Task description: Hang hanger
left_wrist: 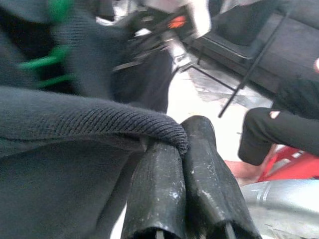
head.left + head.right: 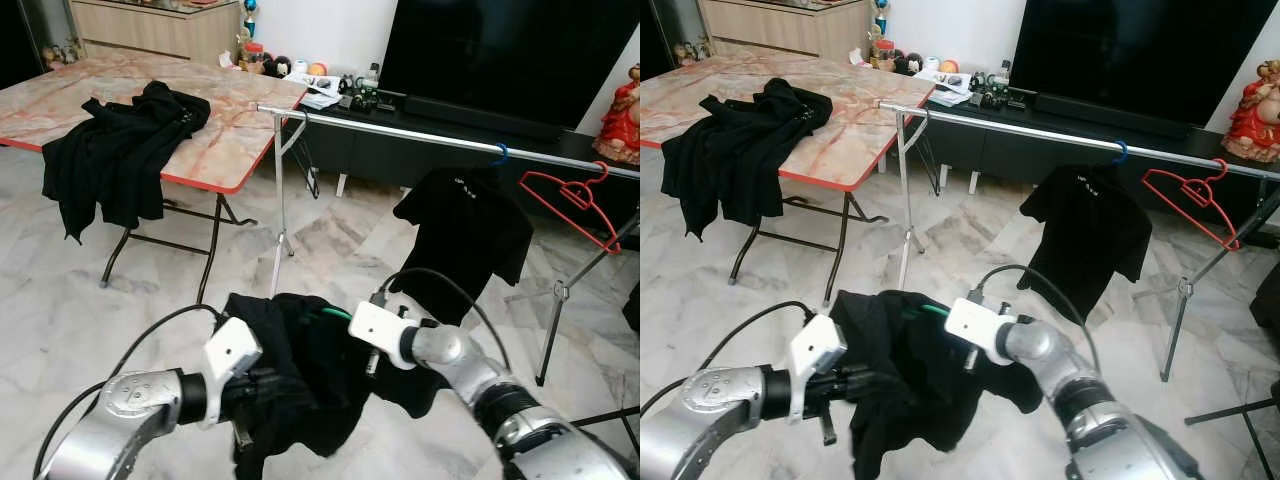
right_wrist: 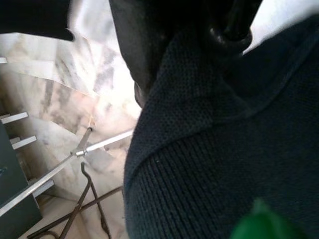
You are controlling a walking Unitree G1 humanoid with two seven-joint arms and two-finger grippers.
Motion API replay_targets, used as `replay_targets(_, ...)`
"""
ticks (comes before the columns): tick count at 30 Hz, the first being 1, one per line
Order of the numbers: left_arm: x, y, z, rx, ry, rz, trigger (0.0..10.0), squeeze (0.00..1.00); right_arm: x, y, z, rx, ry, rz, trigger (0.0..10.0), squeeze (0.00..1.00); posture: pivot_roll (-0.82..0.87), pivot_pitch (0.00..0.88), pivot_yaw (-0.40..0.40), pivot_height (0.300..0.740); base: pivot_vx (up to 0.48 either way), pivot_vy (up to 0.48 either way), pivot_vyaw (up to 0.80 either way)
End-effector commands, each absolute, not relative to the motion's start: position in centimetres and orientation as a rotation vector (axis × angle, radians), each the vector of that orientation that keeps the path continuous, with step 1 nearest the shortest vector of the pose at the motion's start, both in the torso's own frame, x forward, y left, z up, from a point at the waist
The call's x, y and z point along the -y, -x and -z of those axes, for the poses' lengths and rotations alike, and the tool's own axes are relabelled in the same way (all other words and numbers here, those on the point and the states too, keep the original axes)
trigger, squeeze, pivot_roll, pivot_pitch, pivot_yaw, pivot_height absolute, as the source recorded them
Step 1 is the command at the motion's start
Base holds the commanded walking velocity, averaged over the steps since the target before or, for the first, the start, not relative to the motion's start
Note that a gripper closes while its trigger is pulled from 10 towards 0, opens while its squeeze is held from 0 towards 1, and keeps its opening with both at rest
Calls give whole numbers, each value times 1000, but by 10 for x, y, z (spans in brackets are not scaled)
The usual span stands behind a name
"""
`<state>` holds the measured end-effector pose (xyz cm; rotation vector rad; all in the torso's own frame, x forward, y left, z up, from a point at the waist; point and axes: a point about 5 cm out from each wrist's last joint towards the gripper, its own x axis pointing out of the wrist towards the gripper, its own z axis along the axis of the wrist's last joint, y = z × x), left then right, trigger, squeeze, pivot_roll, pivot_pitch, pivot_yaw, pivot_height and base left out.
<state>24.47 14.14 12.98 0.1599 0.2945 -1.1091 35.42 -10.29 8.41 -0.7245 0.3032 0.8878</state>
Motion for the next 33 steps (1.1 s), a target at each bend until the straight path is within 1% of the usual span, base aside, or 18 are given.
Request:
replay_targets(1,-128,-242,-138,-262,-168,1179,0,0,104,-357,-85,-301,620,-812,0,0,212,0,-127,740,0,0,0)
replay_targets(3,-123,-241,-138,-264,-178,1202,0,0,96,-356,-85,-295,551,-809,0,0,212,0,-127,740,0,0,0)
replay_targets(4,-121,-241,-138,-267,-187,1209,1333,0,93,-355,-85,-293,532,-809,0,0,212,0,-127,740,0,0,0)
replay_targets(5,-117,-240,-137,-271,-201,1223,4078,86,91,-355,-85,-290,520,-812,0,0,212,0,-127,740,0,0,0)
replay_targets(6,-115,-239,-136,-277,-208,1232,6196,125,89,-355,-85,-289,516,-812,0,0,221,0,-124,740,0,0,0)
replay_targets(8,-114,-239,-135,-283,-213,1238,6196,125,88,-355,-85,-288,513,-810,0,0,216,0,-122,740,0,0,0)
replay_targets(9,-111,-237,-135,-288,-203,1248,10000,1000,87,-356,-85,-287,509,-792,0,0,216,0,-122,740,0,0,0)
replay_targets(13,-109,-236,-135,-292,-203,1254,10000,1000,88,-357,-87,-280,484,-766,0,0,217,0,-123,740,0,0,0)
replay_targets(20,-119,-235,-134,-308,-234,1228,10000,1000,90,-356,-85,-279,502,-771,0,0,223,0,-127,740,0,0,0)
replay_targets(22,-133,-238,-134,-328,-262,1165,10000,1000,92,-356,-87,-265,510,-826,0,0,226,0,-128,740,0,0,0)
replay_targets(25,-146,-241,-133,-345,-280,1121,10000,1000,97,-357,-90,-256,560,-854,0,0,229,0,-130,740,0,0,0)
replay_targets(28,-162,-242,-132,-371,-305,1070,10000,1000,106,-356,-93,-251,622,-926,0,0,235,0,-132,740,0,0,0)
replay_targets(32,-173,-242,-132,-387,-322,1035,10000,1000,117,-348,-90,-292,674,-1075,0,0,242,0,-136,740,0,0,0)
replay_targets(33,-175,-243,-132,-391,-324,1025,10000,1000,123,-344,-89,-313,683,-1145,0,0,245,0,-138,740,0,0,0)
